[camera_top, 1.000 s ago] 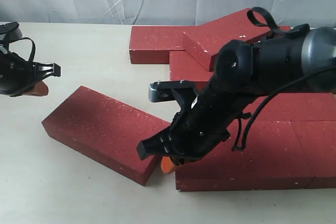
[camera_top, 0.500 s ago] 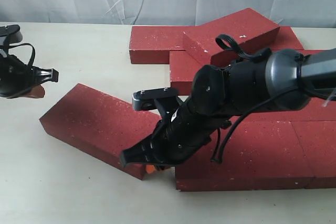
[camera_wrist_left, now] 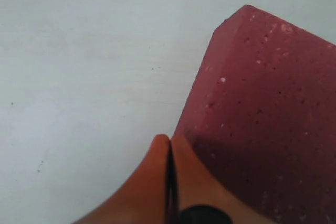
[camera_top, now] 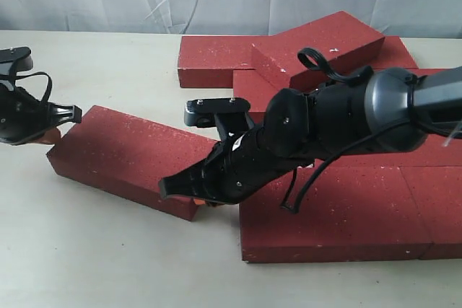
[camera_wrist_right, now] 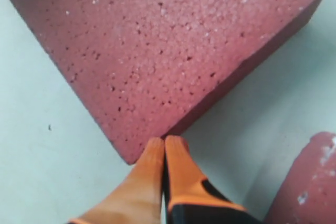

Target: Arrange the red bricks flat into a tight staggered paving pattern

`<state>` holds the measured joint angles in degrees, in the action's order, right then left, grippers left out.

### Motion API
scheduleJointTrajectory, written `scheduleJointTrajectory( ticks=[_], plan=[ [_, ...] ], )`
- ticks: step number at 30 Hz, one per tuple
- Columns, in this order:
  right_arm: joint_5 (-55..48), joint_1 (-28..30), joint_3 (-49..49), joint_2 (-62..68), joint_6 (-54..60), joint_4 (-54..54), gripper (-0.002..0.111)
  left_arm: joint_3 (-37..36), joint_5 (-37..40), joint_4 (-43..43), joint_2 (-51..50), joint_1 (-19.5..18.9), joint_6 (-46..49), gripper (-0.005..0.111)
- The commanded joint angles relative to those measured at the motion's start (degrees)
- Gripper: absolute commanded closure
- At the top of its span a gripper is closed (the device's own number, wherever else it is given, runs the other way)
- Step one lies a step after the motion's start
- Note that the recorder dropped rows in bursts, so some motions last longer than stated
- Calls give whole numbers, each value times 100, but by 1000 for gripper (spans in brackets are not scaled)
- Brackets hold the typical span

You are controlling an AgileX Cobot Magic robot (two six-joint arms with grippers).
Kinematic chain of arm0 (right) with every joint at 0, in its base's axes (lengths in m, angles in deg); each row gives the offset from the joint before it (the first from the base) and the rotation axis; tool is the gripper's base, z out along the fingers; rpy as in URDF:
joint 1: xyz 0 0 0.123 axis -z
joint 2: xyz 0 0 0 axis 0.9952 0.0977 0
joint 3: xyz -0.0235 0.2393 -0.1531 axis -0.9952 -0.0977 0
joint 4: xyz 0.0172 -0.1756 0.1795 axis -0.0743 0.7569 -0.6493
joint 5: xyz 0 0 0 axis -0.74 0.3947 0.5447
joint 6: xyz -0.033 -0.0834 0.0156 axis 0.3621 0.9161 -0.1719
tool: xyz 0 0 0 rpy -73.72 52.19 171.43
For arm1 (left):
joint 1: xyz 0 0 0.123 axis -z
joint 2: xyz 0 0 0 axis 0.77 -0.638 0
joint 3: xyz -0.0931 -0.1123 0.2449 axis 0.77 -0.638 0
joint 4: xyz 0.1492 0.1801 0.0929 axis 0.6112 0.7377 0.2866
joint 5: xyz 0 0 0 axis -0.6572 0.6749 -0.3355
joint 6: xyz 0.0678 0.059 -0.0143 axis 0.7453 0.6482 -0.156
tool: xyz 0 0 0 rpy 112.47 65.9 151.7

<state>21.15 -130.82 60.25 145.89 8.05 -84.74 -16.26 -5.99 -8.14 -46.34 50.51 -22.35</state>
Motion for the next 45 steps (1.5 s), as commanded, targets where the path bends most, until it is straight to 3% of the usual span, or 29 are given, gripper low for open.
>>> scheduleJointTrajectory(
  ticks=[1, 9, 19, 25, 32, 39, 45],
  plan=[
    [471, -2, 26, -16, -84, -55, 109, -4, -14, 0, -170, -20, 1, 107],
    [912, 49, 26, -16, -479, -39, 109, -4, 132, 0, -170, -20, 1, 107],
    [-247, 1380, 26, -827, -881, 10, 109, -4, 654, -286, -170, -20, 1, 107],
    [-349, 1438, 26, -1319, -881, 300, 109, -4, 694, -413, -170, -8, 41, 107],
    [-354, 1438, 26, -1330, -881, 398, 109, -4, 765, -1068, -197, 202, 962, 107],
    [-339, 1438, 26, -1330, -881, 410, 109, -4, 753, -1197, -203, 242, 989, 107],
    [-339, 1438, 26, -1330, -881, 434, 109, -4, 1013, -2145, -218, 242, 2192, 107]
  ],
)
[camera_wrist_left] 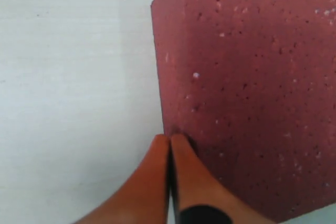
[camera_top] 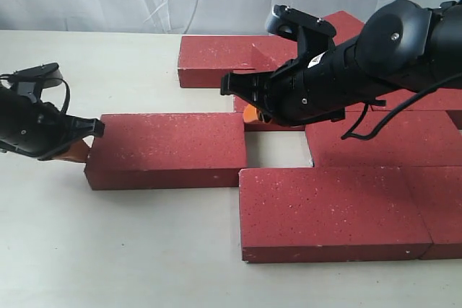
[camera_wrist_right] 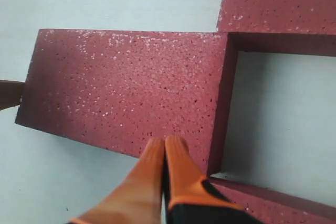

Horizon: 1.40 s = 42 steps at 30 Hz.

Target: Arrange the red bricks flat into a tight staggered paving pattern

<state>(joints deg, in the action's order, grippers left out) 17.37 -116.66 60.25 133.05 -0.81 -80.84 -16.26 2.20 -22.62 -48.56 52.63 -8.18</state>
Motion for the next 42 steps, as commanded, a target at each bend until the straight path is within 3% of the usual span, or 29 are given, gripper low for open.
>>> scheduleJointTrajectory(
  ticks=[1, 8, 12, 19, 29, 38, 42],
  plan=[
    [39, 22, 26, -46, 5, 45, 109, -4, 255, -897, 3, 31, 1032, 107],
    [-1, 22, 26, -46, 5, 92, 109, -4, 216, -1027, 3, 19, 1176, 107],
    [-117, 22, 26, -46, 5, 255, 109, -4, 30, -673, 3, -56, 809, 107],
    [-106, 22, 26, -46, 5, 267, 109, 35, -47, -1232, -426, -44, 849, 107],
    [-106, 22, 26, -46, 5, 399, 109, 420, 314, -1392, -826, -44, 857, 107],
    [-106, 22, 26, -35, 5, 521, 109, 460, 967, -2923, -1073, -44, 2268, 107],
    [-106, 22, 26, -35, 5, 544, 109, 460, 1046, -3063, -1073, -44, 2409, 107]
  ],
)
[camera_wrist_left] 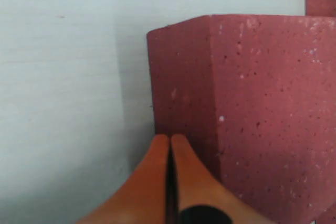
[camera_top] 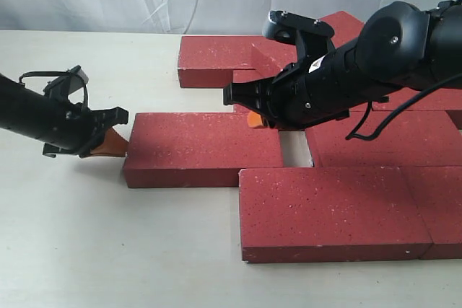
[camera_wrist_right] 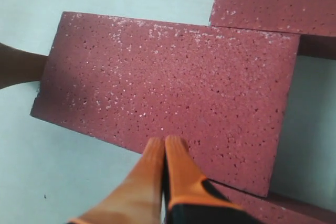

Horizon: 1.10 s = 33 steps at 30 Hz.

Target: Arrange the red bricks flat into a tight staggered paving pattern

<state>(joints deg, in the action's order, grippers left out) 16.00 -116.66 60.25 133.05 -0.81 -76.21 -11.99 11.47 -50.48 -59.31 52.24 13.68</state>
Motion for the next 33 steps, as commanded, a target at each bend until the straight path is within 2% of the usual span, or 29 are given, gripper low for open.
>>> scheduleJointTrajectory(
  ticks=[1, 19, 30, 33],
  plan=[
    [42, 22, 26, -35, 5, 80, 109, 34, 119, -277, 2, -5, 223, 107],
    [88, 22, 26, -25, 5, 80, 109, 34, 181, -558, 2, 3, 357, 107],
    [100, 22, 26, -25, 5, 80, 109, 34, 69, -755, 2, 557, 711, 107],
    [100, 22, 26, -25, 5, 80, 109, 34, 45, -800, 2, 595, 711, 107]
  ],
)
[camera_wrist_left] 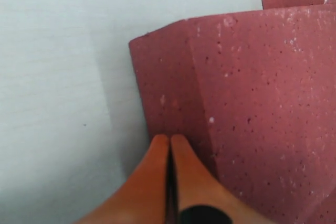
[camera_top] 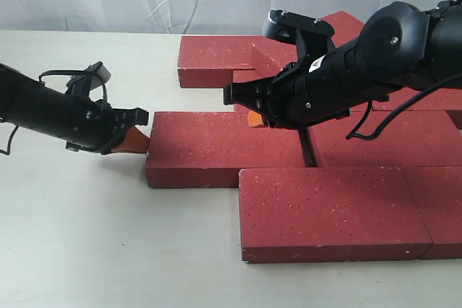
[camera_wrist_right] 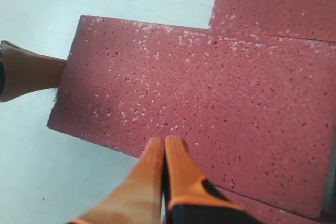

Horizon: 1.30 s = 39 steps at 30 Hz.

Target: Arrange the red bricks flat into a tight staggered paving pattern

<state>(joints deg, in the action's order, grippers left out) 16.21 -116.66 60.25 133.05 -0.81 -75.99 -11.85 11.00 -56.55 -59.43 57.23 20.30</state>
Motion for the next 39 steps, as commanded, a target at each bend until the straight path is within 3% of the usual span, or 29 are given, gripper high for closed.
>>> scheduleJointTrajectory(
  ticks=[1, 11, 15, 18, 25, 32, 39],
  plan=[
    [79, 22, 26, -25, 5, 59, 109, 19, 117, -226, 15, 109, 49, 107],
    [79, 22, 26, -25, 5, 59, 109, 19, -10, -149, 15, 288, 85, 107],
    [64, 22, 26, -25, 5, 59, 109, 19, -176, 84, 15, -249, 39, 107],
    [76, 22, 26, -25, 5, 70, 109, 19, -165, 83, 15, -348, -76, 107],
    [98, 22, 26, -25, 5, 149, 109, 42, -240, -19, 15, 312, -76, 107],
    [98, 22, 26, -25, 5, 149, 109, 185, -88, 233, 15, 550, -60, 107],
    [98, 22, 26, -25, 5, 162, 109, 221, -306, 966, 15, 27, -569, 107]
  ],
)
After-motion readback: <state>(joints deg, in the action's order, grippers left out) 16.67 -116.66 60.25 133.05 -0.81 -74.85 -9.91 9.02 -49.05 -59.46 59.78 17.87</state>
